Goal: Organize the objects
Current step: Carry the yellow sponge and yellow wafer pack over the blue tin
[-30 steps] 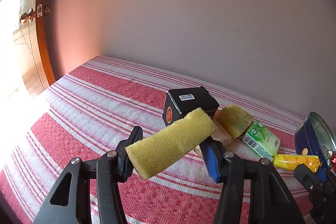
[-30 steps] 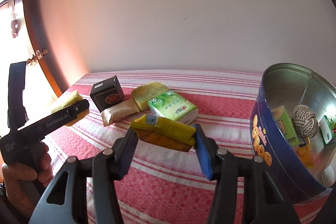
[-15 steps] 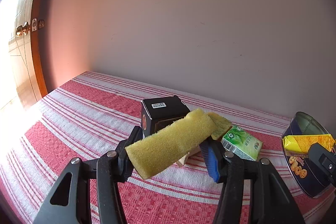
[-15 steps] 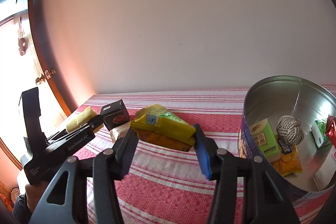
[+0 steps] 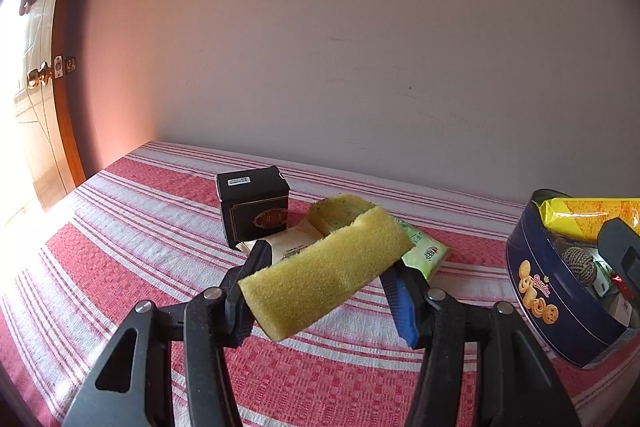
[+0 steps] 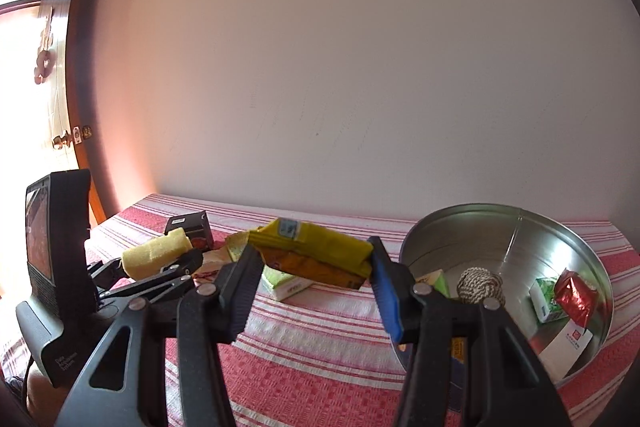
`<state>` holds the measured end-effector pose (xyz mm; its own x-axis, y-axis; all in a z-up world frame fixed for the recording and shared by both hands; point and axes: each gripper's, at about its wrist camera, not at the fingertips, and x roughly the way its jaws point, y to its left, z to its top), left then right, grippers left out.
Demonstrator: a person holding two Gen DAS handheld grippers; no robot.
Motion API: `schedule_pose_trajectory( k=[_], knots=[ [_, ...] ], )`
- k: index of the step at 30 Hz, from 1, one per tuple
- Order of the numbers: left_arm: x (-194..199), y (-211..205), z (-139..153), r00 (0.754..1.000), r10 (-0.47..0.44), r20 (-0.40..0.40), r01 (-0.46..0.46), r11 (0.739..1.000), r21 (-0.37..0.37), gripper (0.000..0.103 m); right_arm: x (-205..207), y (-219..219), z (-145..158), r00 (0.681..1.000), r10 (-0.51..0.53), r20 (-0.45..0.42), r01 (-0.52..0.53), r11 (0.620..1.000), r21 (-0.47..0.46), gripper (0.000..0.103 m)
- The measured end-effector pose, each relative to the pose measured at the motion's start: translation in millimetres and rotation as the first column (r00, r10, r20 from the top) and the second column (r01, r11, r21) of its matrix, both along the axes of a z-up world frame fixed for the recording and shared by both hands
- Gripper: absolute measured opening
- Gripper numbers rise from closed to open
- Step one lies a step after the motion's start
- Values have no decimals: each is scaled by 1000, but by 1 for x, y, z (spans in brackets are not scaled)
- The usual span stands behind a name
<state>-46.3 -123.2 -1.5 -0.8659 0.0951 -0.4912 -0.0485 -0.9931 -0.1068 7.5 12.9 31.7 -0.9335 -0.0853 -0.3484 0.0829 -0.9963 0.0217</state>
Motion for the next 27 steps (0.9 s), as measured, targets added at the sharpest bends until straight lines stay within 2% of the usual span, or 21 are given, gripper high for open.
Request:
schedule_pose_trajectory(
  k=[3, 12, 27],
  knots=[
    [4, 12, -1, 1000, -7, 6, 7, 1000, 3, 57, 7, 6, 2, 1000, -12, -25, 12, 999, 34, 52],
    [19, 54, 5, 999, -49, -7, 49, 999, -7, 57, 23, 40, 7, 995, -64, -77, 67, 997, 43, 52],
    [31, 117, 29, 987, -148, -59, 147, 989, -14, 57, 36, 106, 8, 978, -180, -102, 185, 982, 36, 52]
  ],
)
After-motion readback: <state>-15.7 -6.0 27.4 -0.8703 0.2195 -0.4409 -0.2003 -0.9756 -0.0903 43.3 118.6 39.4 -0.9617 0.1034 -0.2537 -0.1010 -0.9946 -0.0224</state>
